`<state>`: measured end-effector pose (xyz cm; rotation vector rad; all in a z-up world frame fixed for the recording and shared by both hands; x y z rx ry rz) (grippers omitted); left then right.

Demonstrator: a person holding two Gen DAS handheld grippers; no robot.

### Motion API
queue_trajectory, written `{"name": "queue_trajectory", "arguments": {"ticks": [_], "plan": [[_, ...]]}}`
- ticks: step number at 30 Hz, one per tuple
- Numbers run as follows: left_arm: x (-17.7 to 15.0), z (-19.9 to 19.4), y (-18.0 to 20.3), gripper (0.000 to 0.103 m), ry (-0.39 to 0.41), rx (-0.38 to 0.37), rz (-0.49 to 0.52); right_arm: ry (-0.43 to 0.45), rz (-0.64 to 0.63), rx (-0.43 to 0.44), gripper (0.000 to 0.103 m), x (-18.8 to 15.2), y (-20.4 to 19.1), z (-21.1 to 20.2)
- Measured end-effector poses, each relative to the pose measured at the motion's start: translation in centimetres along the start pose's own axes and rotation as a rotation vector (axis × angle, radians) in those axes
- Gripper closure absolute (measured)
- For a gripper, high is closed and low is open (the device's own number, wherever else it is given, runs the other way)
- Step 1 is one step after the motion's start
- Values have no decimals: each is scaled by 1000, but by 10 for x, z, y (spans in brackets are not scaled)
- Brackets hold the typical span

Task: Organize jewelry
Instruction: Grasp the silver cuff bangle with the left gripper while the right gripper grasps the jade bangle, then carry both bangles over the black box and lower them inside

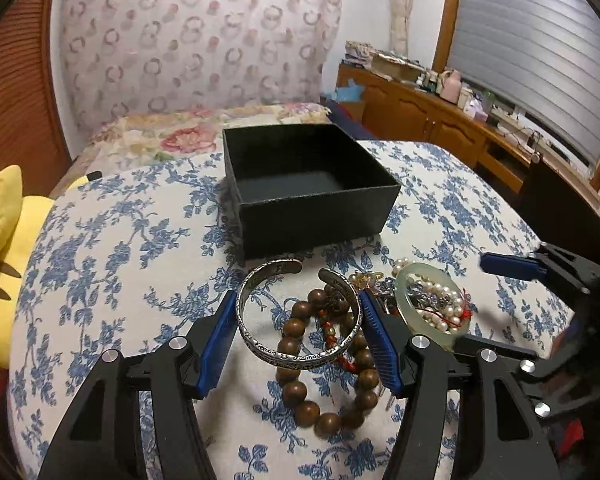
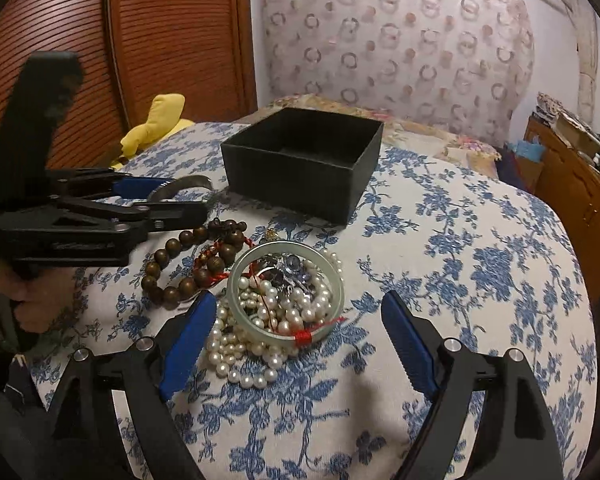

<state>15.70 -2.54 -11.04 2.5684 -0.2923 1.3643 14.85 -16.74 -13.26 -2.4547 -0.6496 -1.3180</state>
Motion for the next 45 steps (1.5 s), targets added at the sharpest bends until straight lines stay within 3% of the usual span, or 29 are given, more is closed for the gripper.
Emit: {"name": "queue_trajectory", "arguments": {"ticks": [11,16,29,45], "plan": [[4,-14,-2,45,35,-5,-15,-110,-6,71,18,0,-2,29],[6,-17,-2,45,49,-5,-14,-118,-13,107,29,-2,-5,30],[24,-27,-8,45,93,15,-13,28,-88,73,29,45,-3,7],[56,-1,-22,45,98,36,4,84,-119,-1,29,115,30,54]]}}
Point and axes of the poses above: each gripper's, at about its wrist camera, not at the fingertips, and z roughly the way its jaws point, y to its right, x to its top, the point moved 5 cm from there along z, roughly the way its jaws point, and after that the axes turned 11 degrees about y, right-handed, at the moved point
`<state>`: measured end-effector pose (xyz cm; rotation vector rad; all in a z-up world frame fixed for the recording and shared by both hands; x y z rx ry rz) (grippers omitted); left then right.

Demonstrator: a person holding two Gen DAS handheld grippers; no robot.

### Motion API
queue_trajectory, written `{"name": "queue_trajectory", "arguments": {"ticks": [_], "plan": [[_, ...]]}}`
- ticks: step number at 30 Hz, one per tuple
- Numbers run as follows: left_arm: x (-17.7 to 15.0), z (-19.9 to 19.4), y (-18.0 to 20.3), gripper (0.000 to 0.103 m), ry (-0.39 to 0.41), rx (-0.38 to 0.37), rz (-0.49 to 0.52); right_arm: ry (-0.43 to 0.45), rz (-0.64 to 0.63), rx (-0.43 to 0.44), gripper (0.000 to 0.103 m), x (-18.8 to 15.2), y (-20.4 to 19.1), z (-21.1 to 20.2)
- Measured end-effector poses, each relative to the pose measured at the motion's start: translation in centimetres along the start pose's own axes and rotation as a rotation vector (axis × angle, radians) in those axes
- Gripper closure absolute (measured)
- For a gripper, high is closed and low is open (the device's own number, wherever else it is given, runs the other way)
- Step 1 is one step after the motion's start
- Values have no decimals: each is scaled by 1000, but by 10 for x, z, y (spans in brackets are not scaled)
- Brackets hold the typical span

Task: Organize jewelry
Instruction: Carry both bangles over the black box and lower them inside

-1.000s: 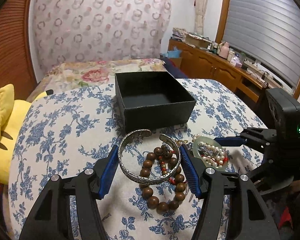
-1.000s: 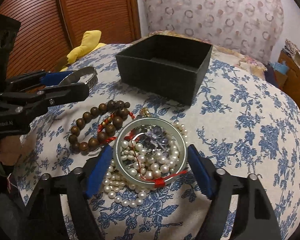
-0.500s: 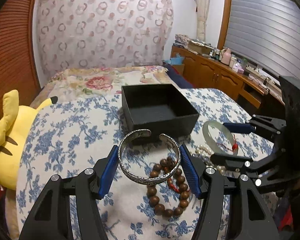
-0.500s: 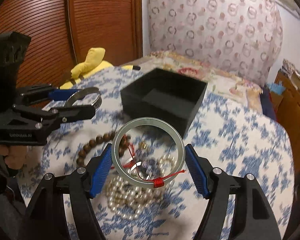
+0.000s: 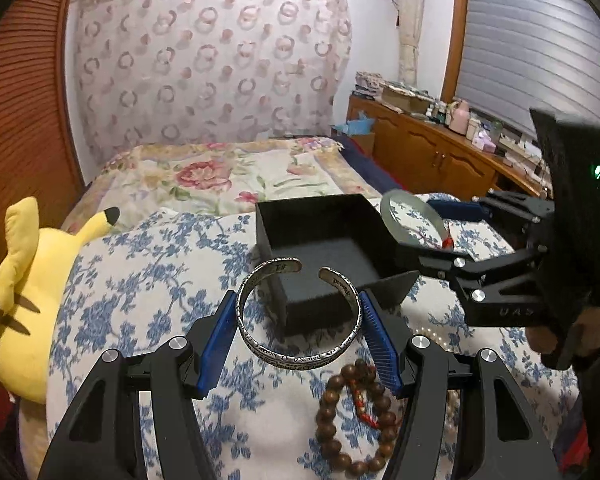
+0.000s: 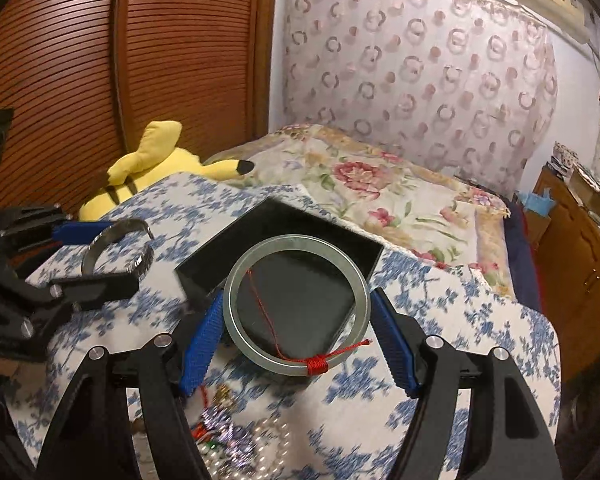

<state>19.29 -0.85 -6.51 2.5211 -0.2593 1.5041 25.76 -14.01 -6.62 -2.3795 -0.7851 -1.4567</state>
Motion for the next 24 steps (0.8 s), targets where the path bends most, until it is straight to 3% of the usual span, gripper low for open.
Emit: {"name": "queue_trajectory", "arguments": {"ticks": [12,24], "plan": [[8,71,7,45,-82,-14,52,-8,73,-11,29,0,37,19],[15,86,4,44,-89,-3,78,-4,105,10,29,-3,43,30]]}}
Point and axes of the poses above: each gripper's, at about its wrist camera, not at the fingertips, and z roughly the way its jaws point, y to its right, x to its top, the point moved 5 cm from there along z, roughly the way its jaws point, and after that the axes turned 11 degrees about y, right-handed, at the moved point
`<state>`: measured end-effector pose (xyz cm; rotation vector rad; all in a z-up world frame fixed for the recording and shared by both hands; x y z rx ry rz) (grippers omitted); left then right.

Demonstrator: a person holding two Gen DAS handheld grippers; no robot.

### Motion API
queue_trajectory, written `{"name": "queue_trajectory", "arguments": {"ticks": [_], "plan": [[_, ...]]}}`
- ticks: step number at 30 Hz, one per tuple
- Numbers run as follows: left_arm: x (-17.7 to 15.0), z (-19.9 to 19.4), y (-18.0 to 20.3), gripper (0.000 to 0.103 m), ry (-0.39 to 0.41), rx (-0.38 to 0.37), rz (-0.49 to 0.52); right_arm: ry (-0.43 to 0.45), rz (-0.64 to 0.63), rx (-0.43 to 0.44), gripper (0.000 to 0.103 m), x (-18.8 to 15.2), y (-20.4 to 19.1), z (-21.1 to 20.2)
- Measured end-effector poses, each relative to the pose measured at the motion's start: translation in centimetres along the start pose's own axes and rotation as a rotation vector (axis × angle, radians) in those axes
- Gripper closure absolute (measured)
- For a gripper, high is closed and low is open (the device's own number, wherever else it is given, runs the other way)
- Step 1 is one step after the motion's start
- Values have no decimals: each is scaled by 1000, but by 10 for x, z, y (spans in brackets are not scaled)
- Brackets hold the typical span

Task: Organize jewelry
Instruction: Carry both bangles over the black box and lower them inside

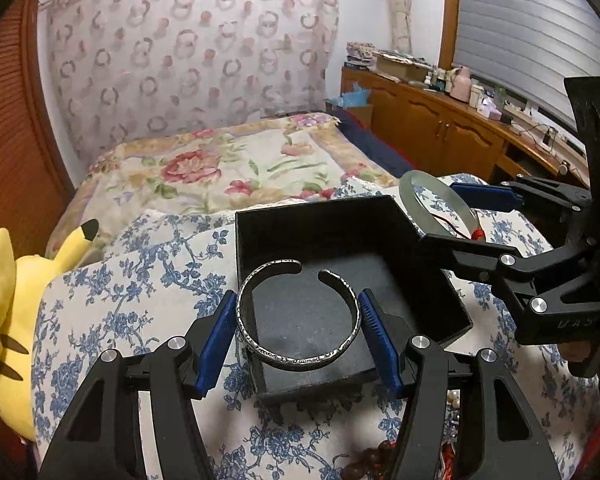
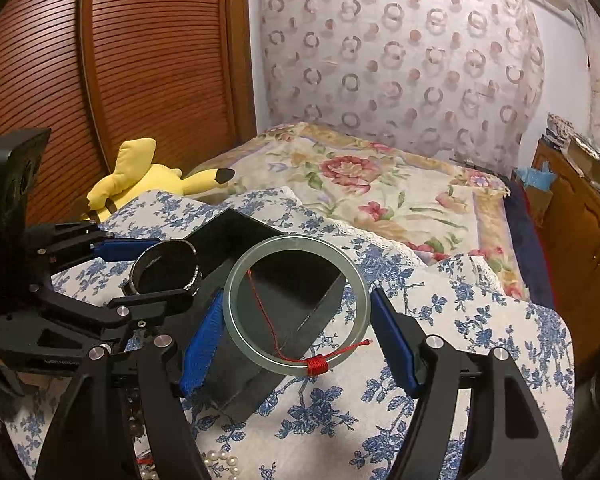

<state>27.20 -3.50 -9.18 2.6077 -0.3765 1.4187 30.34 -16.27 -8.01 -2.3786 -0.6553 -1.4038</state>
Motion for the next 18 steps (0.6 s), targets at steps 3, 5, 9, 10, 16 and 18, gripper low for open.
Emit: {"name": "queue_trajectory", "arguments": {"ticks": [3,5,9,10,16,18], "plan": [[1,-3,-1,42,10,3,5,7,0,7,29,2,-4,1],[2,-7,-4,39,20,1,2,13,-6,10,29,4,-7,1],[5,-22,-10,36,48,7,-12,8,-15,24,29,5,-15,5],[4,-27,-14,34,57,8,-18,2,-19,29,29,5,-17,7],[-4,-51,-36,30,83,45,-44,-33,-60,46,29,-1,-36,22],[-10,-56,-44,26,84,57,-57,-46,-69,54,29,-3,-40,26]]}}
Point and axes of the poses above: each gripper's, at about its wrist camera, not at the fingertips, and z roughly the way its jaws point, y to its right, x to its top, the point moved 5 cm from there along z, roughly the way its jaws point, and after that the axes turned 11 degrees about y, right-handed, at the moved point
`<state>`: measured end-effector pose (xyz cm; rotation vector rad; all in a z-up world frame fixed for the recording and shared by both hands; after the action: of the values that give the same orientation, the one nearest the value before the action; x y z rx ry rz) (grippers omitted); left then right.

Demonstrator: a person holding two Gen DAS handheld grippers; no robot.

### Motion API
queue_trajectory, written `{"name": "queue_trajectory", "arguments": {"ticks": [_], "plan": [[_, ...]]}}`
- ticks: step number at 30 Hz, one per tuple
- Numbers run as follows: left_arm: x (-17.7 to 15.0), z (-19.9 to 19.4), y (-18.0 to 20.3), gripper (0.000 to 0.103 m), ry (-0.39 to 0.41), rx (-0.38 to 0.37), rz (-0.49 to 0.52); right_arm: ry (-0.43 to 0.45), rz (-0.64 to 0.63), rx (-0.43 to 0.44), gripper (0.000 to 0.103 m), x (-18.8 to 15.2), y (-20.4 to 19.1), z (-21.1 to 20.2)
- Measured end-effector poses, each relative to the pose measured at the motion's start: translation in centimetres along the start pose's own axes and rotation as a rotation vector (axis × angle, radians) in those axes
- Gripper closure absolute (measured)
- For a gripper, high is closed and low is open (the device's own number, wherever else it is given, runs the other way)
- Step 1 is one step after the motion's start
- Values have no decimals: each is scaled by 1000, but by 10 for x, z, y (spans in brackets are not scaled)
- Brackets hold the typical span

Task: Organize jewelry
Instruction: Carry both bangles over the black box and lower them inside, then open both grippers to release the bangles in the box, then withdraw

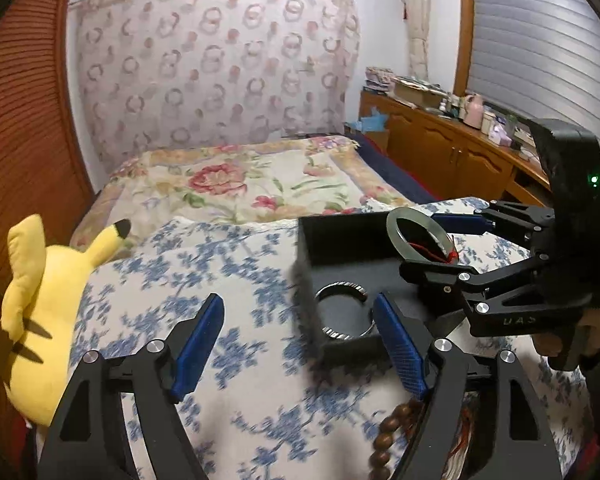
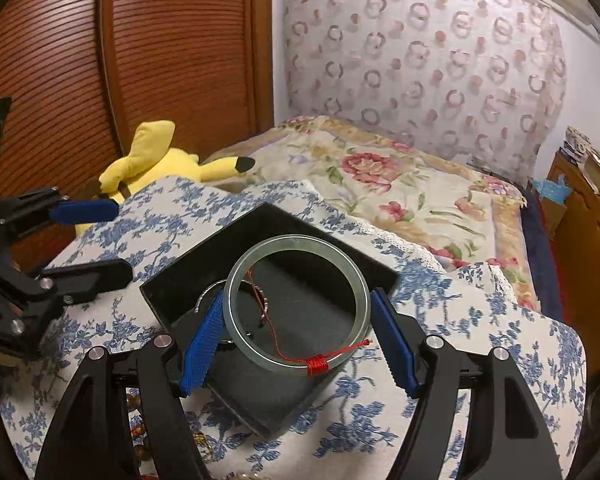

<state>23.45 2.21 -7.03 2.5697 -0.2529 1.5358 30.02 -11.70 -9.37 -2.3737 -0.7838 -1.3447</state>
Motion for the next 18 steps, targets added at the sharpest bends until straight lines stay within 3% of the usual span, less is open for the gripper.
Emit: {"name": "queue_trajectory", "arguments": {"ticks": [18], "plan": [[-26,-24,-6,23,29,37,-15,-116,-51,-3,29,-11,-14,15]]}}
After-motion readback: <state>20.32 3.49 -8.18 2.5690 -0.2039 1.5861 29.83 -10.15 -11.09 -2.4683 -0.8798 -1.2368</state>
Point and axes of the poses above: each gripper's, at about its wrist camera, not at the fingertips, and z roughly the way its jaws point, y to its right, x to its top, the point moved 5 cm from there along z, roughly the way its jaws point, and after that the axes turned 11 degrees about y, right-handed, at the moved point
